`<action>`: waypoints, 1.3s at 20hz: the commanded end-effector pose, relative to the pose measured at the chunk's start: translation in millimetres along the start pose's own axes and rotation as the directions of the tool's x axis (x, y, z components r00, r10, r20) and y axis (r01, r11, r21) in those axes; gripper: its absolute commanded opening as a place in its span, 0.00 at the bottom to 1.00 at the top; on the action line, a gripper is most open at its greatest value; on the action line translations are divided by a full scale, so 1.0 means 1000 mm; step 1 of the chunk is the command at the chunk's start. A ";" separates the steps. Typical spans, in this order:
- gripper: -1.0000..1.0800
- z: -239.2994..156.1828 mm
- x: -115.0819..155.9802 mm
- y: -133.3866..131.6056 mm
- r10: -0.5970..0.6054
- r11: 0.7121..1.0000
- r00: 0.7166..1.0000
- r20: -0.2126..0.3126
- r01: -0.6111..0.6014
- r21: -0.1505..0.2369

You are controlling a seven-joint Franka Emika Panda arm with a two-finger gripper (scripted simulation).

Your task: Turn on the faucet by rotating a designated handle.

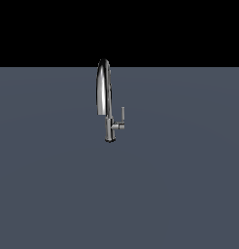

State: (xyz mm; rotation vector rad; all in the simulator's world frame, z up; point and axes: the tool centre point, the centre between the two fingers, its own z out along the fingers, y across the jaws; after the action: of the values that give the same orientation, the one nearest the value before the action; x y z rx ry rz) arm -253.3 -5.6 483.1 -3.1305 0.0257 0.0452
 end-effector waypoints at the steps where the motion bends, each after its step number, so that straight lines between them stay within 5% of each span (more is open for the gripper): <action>1: 0.00 0.000 0.000 0.000 0.000 1.000 1.000 0.000 0.000 0.000; 14: 0.00 0.005 0.023 -0.003 0.053 0.997 0.997 0.056 -0.056 0.052; 26: 0.00 0.025 0.085 -0.007 0.178 0.960 0.960 0.216 -0.217 0.175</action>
State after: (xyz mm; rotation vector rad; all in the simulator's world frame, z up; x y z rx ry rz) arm -177.6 -0.2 459.6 -2.9247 0.2922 0.3057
